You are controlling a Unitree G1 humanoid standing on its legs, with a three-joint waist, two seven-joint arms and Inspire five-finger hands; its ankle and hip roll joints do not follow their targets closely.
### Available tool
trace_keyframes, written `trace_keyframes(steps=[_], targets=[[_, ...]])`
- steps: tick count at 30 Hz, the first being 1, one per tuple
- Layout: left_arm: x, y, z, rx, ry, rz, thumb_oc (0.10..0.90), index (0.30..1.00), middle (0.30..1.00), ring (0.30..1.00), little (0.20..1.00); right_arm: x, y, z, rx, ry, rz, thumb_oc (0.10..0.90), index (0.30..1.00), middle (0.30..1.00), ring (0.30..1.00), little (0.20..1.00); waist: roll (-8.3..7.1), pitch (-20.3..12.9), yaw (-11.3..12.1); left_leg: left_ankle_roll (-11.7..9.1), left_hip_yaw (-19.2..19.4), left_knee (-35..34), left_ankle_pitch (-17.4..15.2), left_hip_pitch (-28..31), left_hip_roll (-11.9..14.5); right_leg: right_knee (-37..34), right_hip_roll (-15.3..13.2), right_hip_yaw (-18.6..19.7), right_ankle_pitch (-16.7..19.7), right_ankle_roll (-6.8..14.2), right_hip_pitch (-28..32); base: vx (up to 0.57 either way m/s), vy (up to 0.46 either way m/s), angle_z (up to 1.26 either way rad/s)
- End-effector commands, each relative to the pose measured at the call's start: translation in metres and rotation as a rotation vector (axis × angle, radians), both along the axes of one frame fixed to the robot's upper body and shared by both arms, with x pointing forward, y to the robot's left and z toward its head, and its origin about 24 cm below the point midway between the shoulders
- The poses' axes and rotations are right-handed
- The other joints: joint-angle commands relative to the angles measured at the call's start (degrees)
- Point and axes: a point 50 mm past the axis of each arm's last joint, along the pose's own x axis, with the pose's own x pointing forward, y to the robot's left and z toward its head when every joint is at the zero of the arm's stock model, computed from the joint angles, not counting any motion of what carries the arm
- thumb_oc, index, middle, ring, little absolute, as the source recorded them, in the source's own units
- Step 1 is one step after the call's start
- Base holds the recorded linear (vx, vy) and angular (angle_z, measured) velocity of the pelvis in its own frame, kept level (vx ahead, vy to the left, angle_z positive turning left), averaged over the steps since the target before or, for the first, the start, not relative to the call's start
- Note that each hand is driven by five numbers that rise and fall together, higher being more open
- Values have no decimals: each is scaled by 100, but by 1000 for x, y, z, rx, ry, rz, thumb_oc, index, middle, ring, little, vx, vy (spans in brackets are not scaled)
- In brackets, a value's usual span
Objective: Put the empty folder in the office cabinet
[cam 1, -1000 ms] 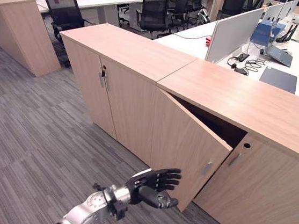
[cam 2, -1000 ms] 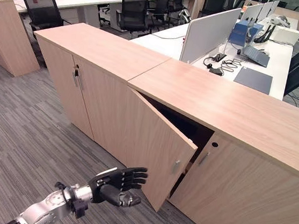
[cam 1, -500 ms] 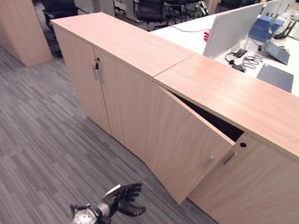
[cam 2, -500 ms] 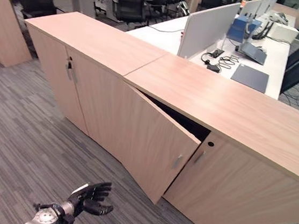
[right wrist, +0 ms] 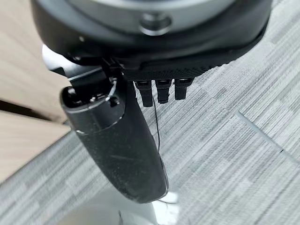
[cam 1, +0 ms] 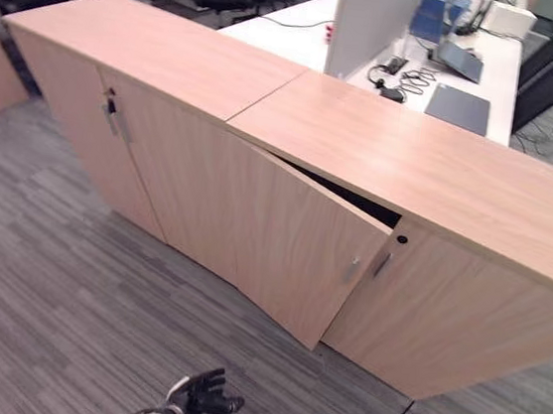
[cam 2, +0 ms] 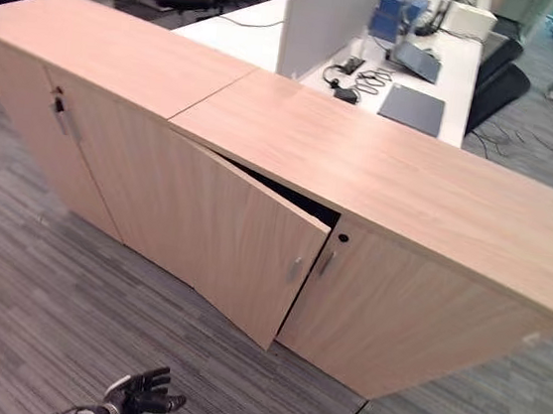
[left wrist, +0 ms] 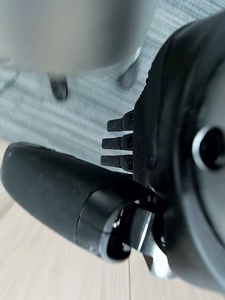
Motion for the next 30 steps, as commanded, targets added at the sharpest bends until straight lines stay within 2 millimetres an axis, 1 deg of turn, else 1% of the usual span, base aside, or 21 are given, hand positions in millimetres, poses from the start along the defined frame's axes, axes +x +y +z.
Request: trace_keyframes(steps=[1,2,3,6,8,9,10,11,14,16,17,21,30], targets=[[8,21,3,160,15,-131,800,900,900,900,900,7,-1,1,11,-30,-85,800,900,900,900,900,-157,-207,-67,96,339,-231,-278,127,-115,54,283,-157,-590,301,312,72,189,-42],[-3,24,-1,228,87,-244,800,900,900,900,900,6,4,-1,27,-27,-85,800,900,900,900,900,-77,-291,-81,147,453,-660,-163,360,-103,54,257,-138,-585,331,297,69,177,-31],[-5,24,-1,237,94,-258,800,900,900,900,900,5,6,-1,29,-22,-80,800,900,900,900,900,-51,-306,-87,151,468,-759,-145,415,-108,54,251,-137,-583,334,309,54,172,-22],[-11,24,-3,269,130,-325,800,900,900,900,900,-1,9,-3,42,-3,-85,800,900,900,900,900,-5,-371,-122,159,517,-759,-207,472,-149,54,217,-163,-608,350,345,26,76,-11],[-18,23,-5,276,156,-335,800,900,900,900,900,-7,11,-5,49,12,-99,800,900,900,900,900,9,-402,-130,173,543,-759,-224,534,-149,54,194,-177,-643,366,414,47,67,-3],[-18,23,-5,276,156,-335,800,900,900,900,900,-7,11,-5,49,12,-99,800,900,900,900,900,9,-401,-129,173,543,-759,-224,535,-149,54,194,-177,-643,366,415,42,60,-5],[-17,21,-5,269,151,-337,800,900,900,900,900,-13,14,-7,53,31,-102,800,900,900,900,900,22,-403,-135,186,553,-759,-244,565,-165,54,176,-182,-642,372,442,19,31,-2],[-17,21,-5,269,151,-337,800,900,900,900,900,-13,14,-7,53,31,-102,800,900,900,900,900,22,-403,-135,186,553,-759,-244,565,-165,54,176,-182,-642,372,442,23,45,-1],[-16,18,-6,282,159,-388,800,900,900,900,900,-17,14,-7,49,52,-89,800,900,900,900,900,45,-416,-156,203,601,-759,-271,589,-175,54,157,-171,-632,390,443,10,26,-1],[-14,18,-5,297,159,-418,800,900,900,900,900,-16,13,-7,43,55,-78,800,900,900,900,900,61,-427,-156,211,631,-759,-284,601,-176,54,150,-164,-629,398,450,16,41,-6],[-10,19,-4,301,146,-419,800,900,900,900,900,-15,13,-7,40,54,-66,800,900,900,900,900,71,-444,-156,219,648,-759,-295,615,-183,54,146,-153,-631,400,459,13,33,-7],[-8,20,-3,299,135,-398,800,900,900,900,900,-11,12,-6,39,41,-71,800,900,900,900,900,88,-470,-156,230,654,-759,-306,624,-191,54,137,-142,-633,404,465,11,20,-13],[-12,14,-6,282,147,-410,800,900,900,900,900,-11,16,-7,48,40,-76,800,900,900,900,900,135,-498,-169,245,655,-759,-321,645,-206,54,118,-135,-632,401,473,1,4,-2]])
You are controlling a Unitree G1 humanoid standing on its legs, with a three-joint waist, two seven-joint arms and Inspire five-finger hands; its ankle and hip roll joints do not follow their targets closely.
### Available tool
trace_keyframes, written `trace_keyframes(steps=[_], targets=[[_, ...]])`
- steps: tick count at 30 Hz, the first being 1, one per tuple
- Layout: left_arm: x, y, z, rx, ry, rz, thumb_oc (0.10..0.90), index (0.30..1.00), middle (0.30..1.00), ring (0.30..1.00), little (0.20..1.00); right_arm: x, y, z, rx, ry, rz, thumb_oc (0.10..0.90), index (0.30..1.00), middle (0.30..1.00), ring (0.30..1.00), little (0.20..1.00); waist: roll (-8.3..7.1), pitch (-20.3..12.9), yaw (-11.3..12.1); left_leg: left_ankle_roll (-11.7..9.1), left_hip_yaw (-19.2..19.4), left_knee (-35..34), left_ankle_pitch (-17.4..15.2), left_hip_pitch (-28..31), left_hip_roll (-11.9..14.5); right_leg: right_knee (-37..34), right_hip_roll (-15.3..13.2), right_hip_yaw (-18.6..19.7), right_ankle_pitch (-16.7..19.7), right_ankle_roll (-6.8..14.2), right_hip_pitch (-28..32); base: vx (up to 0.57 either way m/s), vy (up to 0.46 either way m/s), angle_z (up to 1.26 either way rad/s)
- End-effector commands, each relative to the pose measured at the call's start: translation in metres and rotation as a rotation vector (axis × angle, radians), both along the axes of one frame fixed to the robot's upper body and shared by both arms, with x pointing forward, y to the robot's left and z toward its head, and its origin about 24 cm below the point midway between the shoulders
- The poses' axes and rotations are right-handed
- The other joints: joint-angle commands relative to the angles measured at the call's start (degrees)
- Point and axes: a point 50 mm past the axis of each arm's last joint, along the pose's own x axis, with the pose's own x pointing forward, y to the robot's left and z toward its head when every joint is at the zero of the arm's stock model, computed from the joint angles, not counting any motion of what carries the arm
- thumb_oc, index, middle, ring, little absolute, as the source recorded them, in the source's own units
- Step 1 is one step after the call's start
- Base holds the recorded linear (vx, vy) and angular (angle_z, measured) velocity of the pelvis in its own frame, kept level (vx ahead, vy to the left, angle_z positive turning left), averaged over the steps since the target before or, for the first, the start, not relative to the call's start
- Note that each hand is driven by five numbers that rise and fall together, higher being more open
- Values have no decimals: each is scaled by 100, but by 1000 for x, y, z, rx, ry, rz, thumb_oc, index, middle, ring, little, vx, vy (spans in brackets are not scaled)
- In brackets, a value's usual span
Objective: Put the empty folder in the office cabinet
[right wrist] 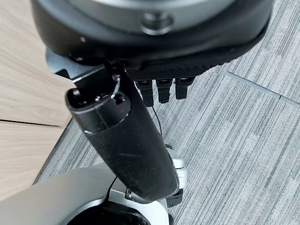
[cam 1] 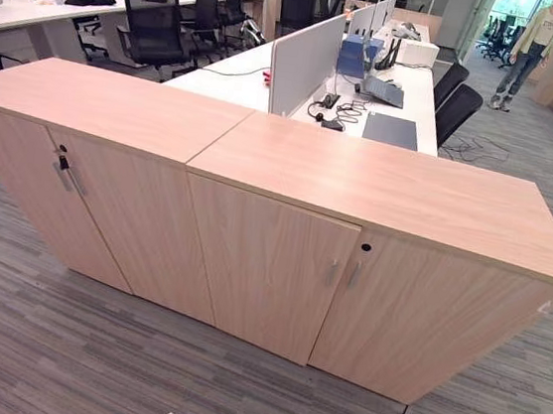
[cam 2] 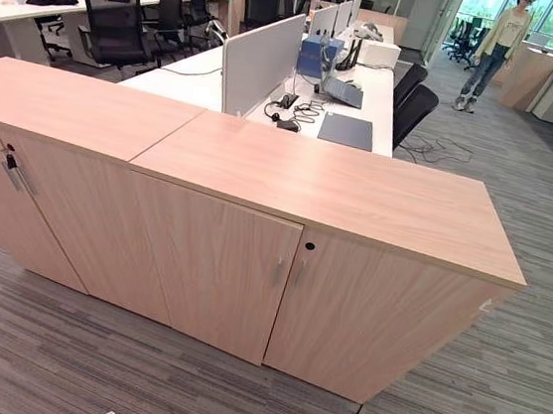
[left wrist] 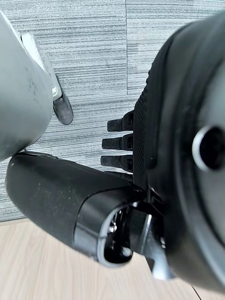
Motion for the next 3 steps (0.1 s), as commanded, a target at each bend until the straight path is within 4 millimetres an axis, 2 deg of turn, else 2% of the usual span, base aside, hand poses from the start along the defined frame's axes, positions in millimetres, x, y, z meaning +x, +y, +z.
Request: trace_keyframes(steps=[1,3], targets=[[6,-2,0,13,0,-26,800,900,900,900,900,29,-6,4,-16,-69,4,800,900,900,900,900,97,197,-28,86,41,-1,-529,-11,-288,52,172,-271,-597,210,373,0,0,0],[3,-2,-1,8,12,-20,800,900,900,900,900,27,-5,4,-15,-62,10,800,900,900,900,900,103,199,-25,89,44,-1,-525,-18,-289,52,167,-276,-597,211,369,0,0,0]])
